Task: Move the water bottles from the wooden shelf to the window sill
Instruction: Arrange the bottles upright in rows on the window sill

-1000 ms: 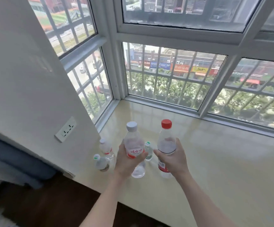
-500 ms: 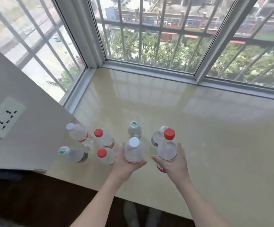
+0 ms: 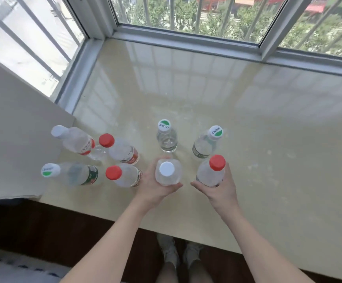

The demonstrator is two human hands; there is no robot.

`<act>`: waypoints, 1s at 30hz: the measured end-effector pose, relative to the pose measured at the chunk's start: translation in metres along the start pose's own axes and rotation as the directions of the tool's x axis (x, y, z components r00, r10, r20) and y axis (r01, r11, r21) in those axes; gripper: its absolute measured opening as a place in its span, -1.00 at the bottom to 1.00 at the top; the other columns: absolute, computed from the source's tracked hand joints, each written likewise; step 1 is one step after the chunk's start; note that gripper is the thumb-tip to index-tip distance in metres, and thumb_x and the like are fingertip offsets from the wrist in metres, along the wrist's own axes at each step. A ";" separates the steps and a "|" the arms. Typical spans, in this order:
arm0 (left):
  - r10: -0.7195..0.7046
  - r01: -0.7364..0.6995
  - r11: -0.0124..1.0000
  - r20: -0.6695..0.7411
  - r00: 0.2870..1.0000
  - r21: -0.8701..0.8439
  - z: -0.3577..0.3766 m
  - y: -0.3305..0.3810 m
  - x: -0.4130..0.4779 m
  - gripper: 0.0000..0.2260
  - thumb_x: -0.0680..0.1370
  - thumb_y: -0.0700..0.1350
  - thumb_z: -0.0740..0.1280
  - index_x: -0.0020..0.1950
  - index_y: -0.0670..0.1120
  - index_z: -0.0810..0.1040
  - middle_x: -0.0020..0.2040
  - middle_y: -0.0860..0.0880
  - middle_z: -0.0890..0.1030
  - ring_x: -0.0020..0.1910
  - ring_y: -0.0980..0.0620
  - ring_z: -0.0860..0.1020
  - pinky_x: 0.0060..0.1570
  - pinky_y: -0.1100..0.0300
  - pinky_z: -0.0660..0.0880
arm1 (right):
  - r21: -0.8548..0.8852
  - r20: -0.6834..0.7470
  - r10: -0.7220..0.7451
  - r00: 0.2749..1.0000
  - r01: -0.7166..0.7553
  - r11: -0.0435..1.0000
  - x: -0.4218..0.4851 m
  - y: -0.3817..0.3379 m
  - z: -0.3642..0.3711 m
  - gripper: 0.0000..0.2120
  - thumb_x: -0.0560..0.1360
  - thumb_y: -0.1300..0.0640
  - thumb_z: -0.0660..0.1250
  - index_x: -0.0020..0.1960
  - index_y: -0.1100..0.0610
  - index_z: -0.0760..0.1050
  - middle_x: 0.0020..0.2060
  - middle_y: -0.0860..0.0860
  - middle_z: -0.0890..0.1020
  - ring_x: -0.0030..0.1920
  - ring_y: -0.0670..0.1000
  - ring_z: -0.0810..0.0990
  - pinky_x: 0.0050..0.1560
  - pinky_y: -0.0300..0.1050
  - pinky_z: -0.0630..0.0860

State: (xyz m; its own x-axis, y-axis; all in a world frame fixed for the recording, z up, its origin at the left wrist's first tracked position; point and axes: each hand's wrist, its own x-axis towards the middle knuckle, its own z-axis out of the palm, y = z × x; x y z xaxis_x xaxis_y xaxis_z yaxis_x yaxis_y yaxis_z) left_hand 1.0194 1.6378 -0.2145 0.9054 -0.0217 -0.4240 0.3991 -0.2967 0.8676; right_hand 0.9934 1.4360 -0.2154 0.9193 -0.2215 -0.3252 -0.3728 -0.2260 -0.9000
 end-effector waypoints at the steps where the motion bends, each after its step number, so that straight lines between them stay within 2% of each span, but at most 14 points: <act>1: 0.001 -0.001 1.000 0.009 1.000 0.011 0.000 -0.001 0.002 -0.40 0.25 -0.13 0.66 0.19 0.16 0.49 0.04 0.16 0.63 0.07 0.13 0.58 -0.01 0.28 0.51 | 0.003 -0.001 0.000 1.000 0.000 1.000 0.001 0.002 0.001 -0.37 0.13 -0.13 0.66 0.10 -0.22 0.42 0.02 -0.08 0.61 0.11 0.04 0.59 0.17 0.18 0.54; 4: 0.002 -0.003 1.000 0.046 0.999 0.016 0.001 -0.006 0.004 -0.41 0.27 -0.19 0.65 0.18 0.13 0.49 0.01 0.23 0.63 0.05 0.20 0.58 -0.03 0.33 0.52 | 0.009 -0.004 -0.002 1.000 0.002 1.000 0.001 0.007 0.003 -0.38 0.16 -0.01 0.70 0.07 -0.21 0.43 -0.04 -0.16 0.62 0.07 0.00 0.61 0.15 0.11 0.56; 8: 0.007 -0.009 1.000 0.070 0.998 0.024 0.002 -0.018 0.005 -0.44 0.29 -0.29 0.62 0.16 0.10 0.50 -0.08 0.30 0.62 -0.03 0.24 0.57 -0.11 0.38 0.51 | -0.024 0.010 -0.014 1.000 0.014 1.000 -0.003 0.020 0.007 -0.38 0.18 0.09 0.71 0.06 -0.19 0.42 -0.06 -0.18 0.62 0.03 -0.06 0.60 0.10 -0.10 0.54; 10: 0.019 -0.022 0.999 0.062 0.998 0.038 0.000 -0.022 0.005 -0.44 0.30 -0.26 0.62 0.17 0.10 0.51 -0.05 0.28 0.62 0.00 0.21 0.58 -0.09 0.41 0.48 | -0.043 0.004 -0.013 1.000 0.013 0.999 -0.006 0.024 0.007 -0.38 0.18 0.09 0.71 0.04 -0.23 0.41 -0.07 -0.23 0.62 0.01 -0.14 0.59 0.06 -0.26 0.50; 12: 0.046 -0.052 0.996 0.070 0.996 0.077 -0.002 -0.023 0.005 -0.43 0.29 -0.20 0.63 0.18 0.16 0.50 0.00 0.25 0.63 0.06 0.15 0.58 -0.02 0.35 0.50 | -0.074 -0.011 -0.014 1.000 0.013 0.997 -0.008 0.026 0.007 -0.38 0.18 0.10 0.71 0.02 -0.25 0.41 -0.09 -0.28 0.61 -0.03 -0.25 0.58 0.00 -0.40 0.45; 14: 0.068 -0.077 0.991 0.082 0.994 0.109 -0.004 -0.024 0.007 -0.41 0.29 -0.17 0.62 0.18 0.21 0.47 0.03 0.22 0.62 0.09 0.11 0.58 0.03 0.28 0.52 | -0.097 -0.024 -0.008 1.000 0.005 0.995 -0.009 0.028 0.007 -0.39 0.18 0.12 0.70 0.02 -0.23 0.42 -0.10 -0.27 0.61 -0.05 -0.31 0.56 -0.04 -0.45 0.43; 17: 0.067 -0.078 0.986 0.078 0.995 0.150 -0.004 -0.025 0.008 -0.41 0.28 -0.11 0.60 0.18 0.23 0.43 0.01 0.22 0.60 0.10 0.11 0.58 0.05 0.24 0.52 | -0.129 -0.035 0.003 0.999 -0.007 0.992 -0.010 0.029 0.007 -0.41 0.20 0.11 0.69 0.01 -0.21 0.41 -0.11 -0.26 0.59 -0.09 -0.36 0.54 -0.08 -0.46 0.42; 19: 0.055 -0.065 0.983 0.060 0.997 0.172 -0.002 -0.029 0.008 -0.44 0.27 -0.04 0.60 0.15 0.25 0.44 0.01 0.23 0.62 0.10 0.12 0.59 0.09 0.18 0.53 | -0.148 -0.039 0.002 0.999 -0.008 0.989 -0.009 0.031 0.008 -0.42 0.20 0.09 0.69 0.04 -0.16 0.42 -0.11 -0.25 0.59 -0.11 -0.27 0.55 -0.07 -0.38 0.44; 21: 0.038 -0.042 0.980 0.025 0.999 0.195 0.000 -0.034 0.007 -0.44 0.26 0.03 0.62 0.18 0.20 0.48 0.02 0.20 0.63 0.10 0.12 0.59 0.13 0.09 0.55 | -0.158 -0.047 -0.009 0.999 0.001 0.988 -0.010 0.032 0.010 -0.42 0.20 0.09 0.69 0.07 -0.10 0.43 -0.11 -0.26 0.58 -0.10 -0.18 0.54 -0.06 -0.30 0.43; 23: 0.042 -0.035 0.980 -0.030 0.999 0.197 0.005 -0.037 0.005 -0.41 0.23 0.11 0.61 0.19 0.09 0.50 0.03 0.16 0.64 0.08 0.08 0.60 0.12 0.01 0.55 | -0.163 -0.072 -0.028 0.997 0.016 0.986 -0.012 0.032 0.013 -0.41 0.19 0.09 0.69 0.07 -0.10 0.43 -0.11 -0.27 0.57 -0.08 -0.18 0.52 -0.07 -0.29 0.40; 25: 0.062 -0.043 0.982 -0.097 0.993 0.186 0.009 -0.038 0.000 -0.38 0.20 0.17 0.58 0.18 0.04 0.50 0.02 0.12 0.64 0.06 0.04 0.60 0.09 0.03 0.55 | -0.166 -0.097 -0.046 0.994 0.030 0.986 -0.014 0.034 0.017 -0.40 0.19 0.07 0.69 0.09 -0.10 0.43 -0.09 -0.23 0.58 -0.06 -0.18 0.52 -0.04 -0.28 0.40; 30: 0.088 -0.060 0.984 -0.162 0.983 0.169 0.016 -0.040 -0.005 -0.42 0.25 0.05 0.63 0.18 0.00 0.49 0.03 0.09 0.63 0.05 0.05 0.59 0.06 0.10 0.52 | -0.159 -0.099 -0.057 0.993 0.041 0.986 -0.015 0.038 0.020 -0.38 0.19 0.06 0.70 0.10 -0.12 0.43 -0.06 -0.17 0.60 -0.02 -0.09 0.57 0.00 -0.20 0.46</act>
State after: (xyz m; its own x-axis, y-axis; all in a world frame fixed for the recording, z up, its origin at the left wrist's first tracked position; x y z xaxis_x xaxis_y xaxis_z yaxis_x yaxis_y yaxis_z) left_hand 0.9969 1.6341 -0.2517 0.9484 0.1073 -0.2983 0.3137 -0.4523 0.8349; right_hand 0.9686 1.4501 -0.2504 0.9222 -0.3009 -0.2428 -0.3499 -0.3826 -0.8551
